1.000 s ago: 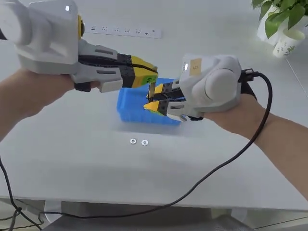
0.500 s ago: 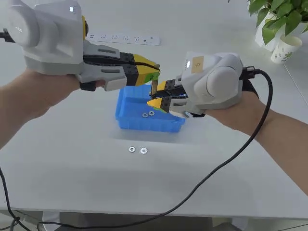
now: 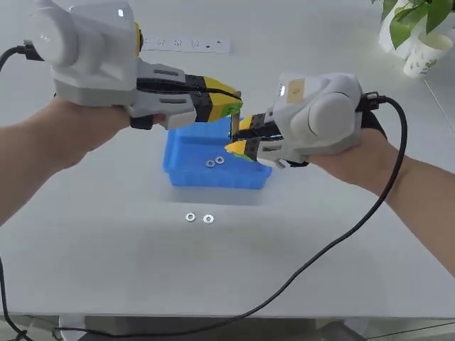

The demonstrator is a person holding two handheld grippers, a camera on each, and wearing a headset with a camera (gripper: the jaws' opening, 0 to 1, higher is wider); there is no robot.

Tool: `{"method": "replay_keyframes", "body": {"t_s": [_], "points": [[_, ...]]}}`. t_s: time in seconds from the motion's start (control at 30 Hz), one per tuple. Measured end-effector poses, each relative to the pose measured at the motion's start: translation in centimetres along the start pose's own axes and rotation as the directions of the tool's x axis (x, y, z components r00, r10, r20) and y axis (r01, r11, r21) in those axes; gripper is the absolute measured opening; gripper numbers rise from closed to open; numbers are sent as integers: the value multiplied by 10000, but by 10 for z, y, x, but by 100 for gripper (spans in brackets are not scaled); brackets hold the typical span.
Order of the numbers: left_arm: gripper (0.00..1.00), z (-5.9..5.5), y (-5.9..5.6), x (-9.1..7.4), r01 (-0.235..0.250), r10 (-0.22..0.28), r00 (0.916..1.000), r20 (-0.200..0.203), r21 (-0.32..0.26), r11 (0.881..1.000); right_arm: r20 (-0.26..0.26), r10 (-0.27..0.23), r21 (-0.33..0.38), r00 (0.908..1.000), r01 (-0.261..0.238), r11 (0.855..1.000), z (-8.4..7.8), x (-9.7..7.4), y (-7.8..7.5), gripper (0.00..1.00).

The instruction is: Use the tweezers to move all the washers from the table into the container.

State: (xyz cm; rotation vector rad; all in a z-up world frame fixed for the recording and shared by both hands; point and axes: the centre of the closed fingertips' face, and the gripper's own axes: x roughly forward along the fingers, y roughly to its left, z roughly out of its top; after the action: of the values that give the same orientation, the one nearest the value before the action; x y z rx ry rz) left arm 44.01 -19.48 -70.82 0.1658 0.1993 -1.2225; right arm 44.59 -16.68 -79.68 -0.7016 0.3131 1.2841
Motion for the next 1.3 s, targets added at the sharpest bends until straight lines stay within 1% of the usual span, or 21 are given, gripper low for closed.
{"method": "replay_keyframes", "body": {"t_s": [0.13,0.3,0.47,0.63,0.87,0.97,1.03,1.17,1.3], "points": [[3,-5,4,5,56,-57,10000,-32,-67,10000,11,-9,104,10000,9,9999,-5,2,-1,10],[3,-12,5,10,144,-145,9998,-110,-129,9998,-13,31,269,10000,-30,9996,-14,5,0,10],[3,-17,5,13,196,-198,9996,-213,-131,9997,-14,78,362,10000,-78,9993,-19,7,1,10],[3,-22,9,15,172,-177,9994,-284,-179,9997,17,116,458,9999,-117,9989,-23,10,0,10],[3,-35,14,23,137,-149,9988,-469,-271,9995,-6,203,645,9998,-202,9977,-34,19,0,10],[3,-38,16,25,137,-151,9987,-485,-289,9995,-18,189,724,9998,-188,9972,-38,20,-1,10],[3,-40,17,27,149,-164,9986,-502,-306,9994,-28,167,763,9999,-164,9969,-43,22,-5,10],[3,-42,21,31,163,-180,9986,-506,-333,9993,-68,138,795,9999,-133,9967,-46,25,-9,10],[3,-46,23,32,148,-169,9984,-537,-392,9991,-160,194,804,9997,-180,9966,-49,29,-8,11]]}}
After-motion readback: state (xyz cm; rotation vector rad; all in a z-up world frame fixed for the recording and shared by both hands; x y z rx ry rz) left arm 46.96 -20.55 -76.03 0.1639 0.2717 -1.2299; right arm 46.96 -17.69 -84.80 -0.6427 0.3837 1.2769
